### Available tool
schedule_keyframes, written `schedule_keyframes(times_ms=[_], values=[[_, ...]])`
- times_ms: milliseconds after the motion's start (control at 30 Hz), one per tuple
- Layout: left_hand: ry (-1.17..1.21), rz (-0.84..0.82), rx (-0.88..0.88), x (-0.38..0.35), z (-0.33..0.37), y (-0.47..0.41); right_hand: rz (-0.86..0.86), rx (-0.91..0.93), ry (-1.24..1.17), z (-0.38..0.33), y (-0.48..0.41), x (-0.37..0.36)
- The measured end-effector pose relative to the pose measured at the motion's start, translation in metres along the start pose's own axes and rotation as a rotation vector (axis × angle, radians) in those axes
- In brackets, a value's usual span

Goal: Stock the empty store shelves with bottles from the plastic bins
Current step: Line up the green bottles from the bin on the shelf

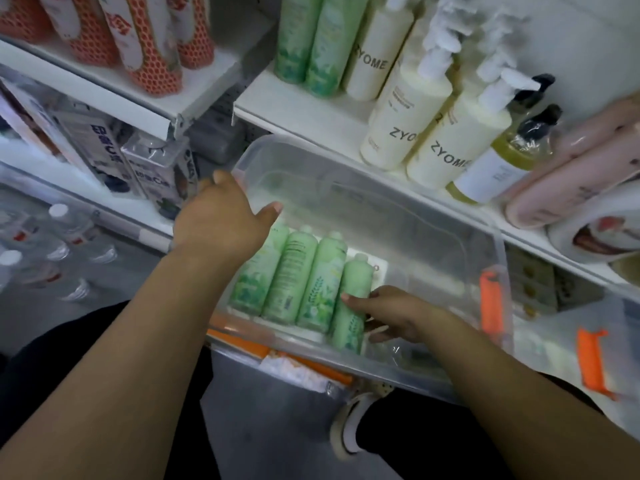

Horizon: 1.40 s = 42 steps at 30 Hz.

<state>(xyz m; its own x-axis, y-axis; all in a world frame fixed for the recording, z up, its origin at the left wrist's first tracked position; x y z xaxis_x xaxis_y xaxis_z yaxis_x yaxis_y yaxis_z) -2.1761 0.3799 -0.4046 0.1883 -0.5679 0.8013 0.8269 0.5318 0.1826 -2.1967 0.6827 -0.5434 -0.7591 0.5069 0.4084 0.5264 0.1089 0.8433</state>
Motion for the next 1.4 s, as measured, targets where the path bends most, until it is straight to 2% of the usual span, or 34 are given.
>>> schedule_keyframes(times_ms=[300, 433, 600, 700, 867, 1000, 1200, 1400], values=[[-0.048, 0.04, 0.041, -0.004, 0.002, 0.002, 0.078, -0.01, -0.179, 0.015, -0.007, -0.01], [-0.04, 0.039, 0.047, -0.005, 0.001, 0.002, 0.034, -0.052, -0.291, 0.018, -0.007, -0.013], [-0.015, 0.027, 0.038, -0.003, 0.0, 0.001, -0.124, -0.109, -0.566, 0.007, 0.007, -0.026], [0.047, 0.004, 0.041, -0.004, -0.001, -0.002, -0.16, -0.024, -0.661, -0.005, 0.011, -0.026], [0.129, -0.033, 0.045, -0.004, -0.005, -0.007, -0.07, 0.202, -0.677, -0.03, 0.028, -0.008], [0.177, -0.048, 0.043, -0.002, -0.007, -0.011, -0.091, 0.376, -0.651, -0.054, 0.056, -0.001], [0.246, -0.087, 0.022, 0.005, -0.007, -0.006, -0.009, 0.445, -0.647, -0.08, 0.09, 0.011], [0.382, -0.051, 0.053, 0.015, -0.015, -0.001, 0.134, 0.505, -0.651, -0.12, 0.112, 0.026]])
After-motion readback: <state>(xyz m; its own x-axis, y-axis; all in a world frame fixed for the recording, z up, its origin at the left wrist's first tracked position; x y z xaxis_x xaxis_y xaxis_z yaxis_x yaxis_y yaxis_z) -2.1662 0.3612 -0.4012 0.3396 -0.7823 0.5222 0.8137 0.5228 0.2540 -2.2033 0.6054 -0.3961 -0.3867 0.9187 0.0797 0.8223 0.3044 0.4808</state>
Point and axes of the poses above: each hand's wrist, its own y-axis away from the middle knuckle, its own x-axis out of the back of the hand, z = x × y, the point moved 9 cm from there along -y, towards the middle knuckle, and after that the axes turned 8 degrees about y, right-handed, at the moved point
